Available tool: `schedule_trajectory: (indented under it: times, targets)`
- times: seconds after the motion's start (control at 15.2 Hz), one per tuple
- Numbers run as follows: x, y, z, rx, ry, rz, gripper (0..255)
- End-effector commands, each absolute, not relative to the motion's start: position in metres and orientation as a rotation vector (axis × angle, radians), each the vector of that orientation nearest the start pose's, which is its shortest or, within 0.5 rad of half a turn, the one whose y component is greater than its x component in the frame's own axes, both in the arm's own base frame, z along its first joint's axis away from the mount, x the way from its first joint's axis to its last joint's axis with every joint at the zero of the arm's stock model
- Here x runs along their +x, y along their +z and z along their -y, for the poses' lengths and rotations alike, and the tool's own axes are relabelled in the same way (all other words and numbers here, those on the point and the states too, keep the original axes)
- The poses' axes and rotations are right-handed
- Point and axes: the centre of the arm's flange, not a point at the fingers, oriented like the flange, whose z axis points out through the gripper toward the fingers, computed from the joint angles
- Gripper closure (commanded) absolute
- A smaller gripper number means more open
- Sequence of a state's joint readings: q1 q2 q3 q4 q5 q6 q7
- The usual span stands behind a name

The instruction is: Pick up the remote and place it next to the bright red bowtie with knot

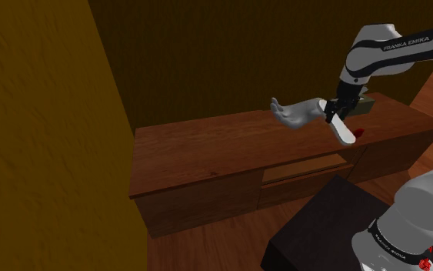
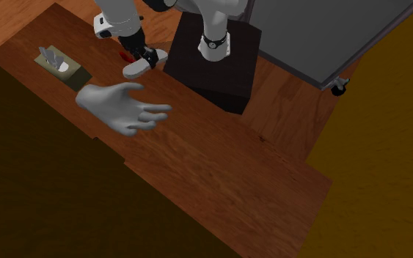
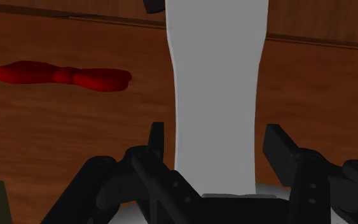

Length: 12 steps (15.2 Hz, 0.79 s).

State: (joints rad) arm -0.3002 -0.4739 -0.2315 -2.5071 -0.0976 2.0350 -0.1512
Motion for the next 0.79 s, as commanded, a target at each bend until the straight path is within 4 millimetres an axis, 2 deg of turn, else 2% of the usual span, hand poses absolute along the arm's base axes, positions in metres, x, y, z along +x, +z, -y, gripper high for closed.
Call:
schedule_trajectory:
  times: [0.0,0.73]
  targets:
    - [0.340,0.432,0.210,-3.085,0.002,-0.483,255]
    - [0.340,0.374,0.210,-3.085,0.002,-0.483,255]
